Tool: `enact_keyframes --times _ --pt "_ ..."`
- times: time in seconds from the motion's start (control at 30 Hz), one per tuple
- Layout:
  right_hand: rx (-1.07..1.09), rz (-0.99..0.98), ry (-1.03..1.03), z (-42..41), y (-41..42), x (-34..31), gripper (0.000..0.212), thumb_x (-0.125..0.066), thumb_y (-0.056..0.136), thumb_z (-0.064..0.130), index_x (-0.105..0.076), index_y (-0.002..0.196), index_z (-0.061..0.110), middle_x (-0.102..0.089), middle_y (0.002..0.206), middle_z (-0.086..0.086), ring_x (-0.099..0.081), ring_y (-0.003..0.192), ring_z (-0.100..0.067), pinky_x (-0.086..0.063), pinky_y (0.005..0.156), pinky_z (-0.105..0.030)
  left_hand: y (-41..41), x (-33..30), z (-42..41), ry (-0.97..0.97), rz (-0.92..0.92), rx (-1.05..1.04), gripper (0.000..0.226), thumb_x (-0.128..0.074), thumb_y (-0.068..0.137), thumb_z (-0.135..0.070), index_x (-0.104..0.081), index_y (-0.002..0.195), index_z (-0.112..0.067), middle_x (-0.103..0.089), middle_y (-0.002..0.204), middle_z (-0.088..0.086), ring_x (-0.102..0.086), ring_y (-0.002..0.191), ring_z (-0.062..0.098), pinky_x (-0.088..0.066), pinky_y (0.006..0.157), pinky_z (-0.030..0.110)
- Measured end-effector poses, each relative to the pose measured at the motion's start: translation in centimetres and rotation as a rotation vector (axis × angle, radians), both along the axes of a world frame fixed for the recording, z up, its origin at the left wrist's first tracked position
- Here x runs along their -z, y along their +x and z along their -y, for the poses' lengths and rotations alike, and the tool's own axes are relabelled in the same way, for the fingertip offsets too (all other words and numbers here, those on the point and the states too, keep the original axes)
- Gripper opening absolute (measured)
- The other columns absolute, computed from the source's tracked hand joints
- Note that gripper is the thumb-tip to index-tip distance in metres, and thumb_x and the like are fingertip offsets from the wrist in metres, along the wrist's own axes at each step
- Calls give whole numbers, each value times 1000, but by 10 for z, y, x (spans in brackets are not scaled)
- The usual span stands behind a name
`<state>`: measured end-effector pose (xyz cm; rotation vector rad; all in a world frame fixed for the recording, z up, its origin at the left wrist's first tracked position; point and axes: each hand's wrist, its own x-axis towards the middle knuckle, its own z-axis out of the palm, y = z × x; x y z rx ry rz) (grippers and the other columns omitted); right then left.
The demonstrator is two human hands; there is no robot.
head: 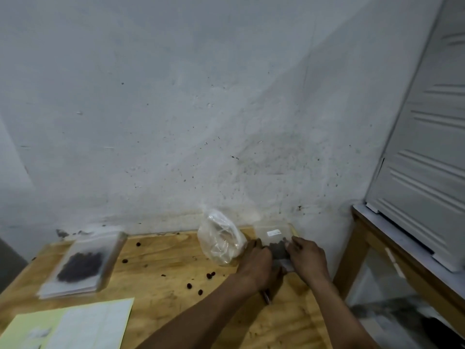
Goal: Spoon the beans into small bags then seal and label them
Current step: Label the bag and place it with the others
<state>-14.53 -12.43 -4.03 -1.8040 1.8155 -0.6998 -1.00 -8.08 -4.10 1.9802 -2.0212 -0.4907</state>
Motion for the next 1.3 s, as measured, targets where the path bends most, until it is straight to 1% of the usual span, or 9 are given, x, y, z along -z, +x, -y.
enact_keyframes --times 0.3,0.47,0.7,0.8,1.0,1.1,1.17,1.23,1.3 --pt "39 63 -60 -5 0 -13 43 -55 101 31 -62 135 7 -65 134 -14 -61 121 -31 -47 100 -33 3 -3 -3 -122 -35 91 46 -52 98 -38 -56 136 -12 -48 147 20 -33 142 35 -35 112 45" --pt "5 106 -184 -11 22 -47 42 -58 99 35 -66 131 9 -65 135 -11 -58 126 -29 -43 105 -35 16 -26 -16 -398 -242 128 39 -55 100 -28 -62 133 -9 -63 133 11 -51 126 26 -42 100 35" --pt "-163 237 -362 -31 101 -100 32 -56 101 27 -69 125 12 -69 126 -7 -63 116 -23 -43 93 -26 99 -67 -41 -733 -295 -117 28 -55 100 -18 -71 122 -10 -74 111 6 -64 100 23 -48 83 28" --pt "-267 280 -357 -47 144 -110 29 -56 100 23 -70 124 13 -70 123 -4 -64 112 -19 -40 91 -20 158 -77 -59 -758 -286 -312 27 -54 99 -13 -72 120 -11 -74 108 6 -65 98 22 -51 85 31" --pt "-544 241 -224 -85 240 -93 28 -58 100 21 -72 122 11 -72 116 -2 -66 105 -18 -44 88 -20 270 -63 -111 -433 -138 -711 39 -52 97 -15 -60 134 -5 -61 132 18 -56 122 33 -46 98 37" --pt "-664 147 -90 -101 282 -68 19 -58 98 19 -73 87 14 -64 80 6 -60 79 -15 -46 74 -27 304 -48 -136 -165 -23 -899 39 -47 100 -26 -57 129 -2 -55 136 23 -50 125 39 -42 101 39" --pt "-668 41 16 -111 306 -46 29 -55 96 22 -54 67 17 -47 60 5 -48 61 -18 -37 59 -29 317 -38 -148 -27 -31 -970 42 -42 103 -31 -56 131 -2 -49 141 24 -46 129 40 -40 102 40" --pt "-638 43 126 -120 324 -29 29 -55 92 30 -51 66 19 -48 63 1 -50 60 -20 -38 58 -30 325 -28 -154 44 -82 -983 43 -40 104 -33 -55 132 -4 -49 142 22 -44 130 39 -39 102 41" --pt "-622 24 173 -128 338 -21 24 -54 93 34 -66 86 15 -66 84 -4 -64 76 -23 -45 62 -31 329 -21 -156 68 -120 -953 38 -45 102 -33 -57 126 -6 -54 136 20 -45 127 38 -41 99 41"
